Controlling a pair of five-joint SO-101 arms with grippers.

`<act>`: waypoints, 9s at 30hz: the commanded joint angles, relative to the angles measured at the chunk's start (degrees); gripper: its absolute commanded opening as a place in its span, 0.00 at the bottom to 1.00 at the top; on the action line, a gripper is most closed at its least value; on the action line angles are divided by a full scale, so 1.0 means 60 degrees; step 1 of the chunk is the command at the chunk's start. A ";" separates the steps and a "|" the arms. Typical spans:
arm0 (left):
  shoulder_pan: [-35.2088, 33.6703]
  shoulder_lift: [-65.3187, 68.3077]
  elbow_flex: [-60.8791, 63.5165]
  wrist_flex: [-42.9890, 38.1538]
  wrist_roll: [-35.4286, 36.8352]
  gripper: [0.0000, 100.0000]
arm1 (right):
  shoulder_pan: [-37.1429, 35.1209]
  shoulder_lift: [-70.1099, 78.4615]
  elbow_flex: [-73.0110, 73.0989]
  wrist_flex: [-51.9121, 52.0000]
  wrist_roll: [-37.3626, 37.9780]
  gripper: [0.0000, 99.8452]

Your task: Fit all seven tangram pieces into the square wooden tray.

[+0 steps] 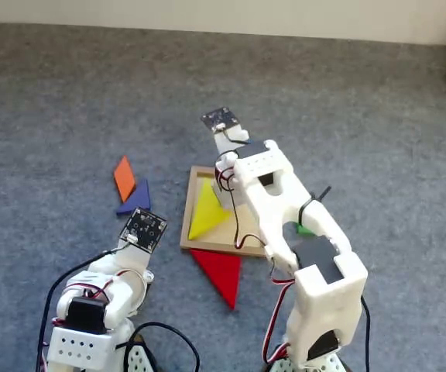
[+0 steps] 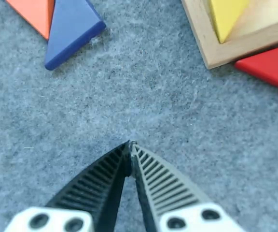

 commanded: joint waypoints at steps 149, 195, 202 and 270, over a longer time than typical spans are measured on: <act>-0.0081 -0.0388 0.0183 0.0029 0.0044 0.01 | -0.3377 -0.5883 0.7670 -0.2190 -0.4674 0.34; -0.0081 -0.0388 0.0183 0.0029 0.0044 0.01 | -0.0256 -0.5780 0.7641 -0.2205 0.0571 0.34; -0.0081 -0.0388 0.0183 0.0029 0.0044 0.01 | -0.0198 -0.5780 0.7685 -0.2088 0.0571 0.34; -0.0081 -0.0388 0.0183 0.0029 0.0044 0.01 | 0.0491 -0.6703 0.6469 0.1604 0.3004 0.26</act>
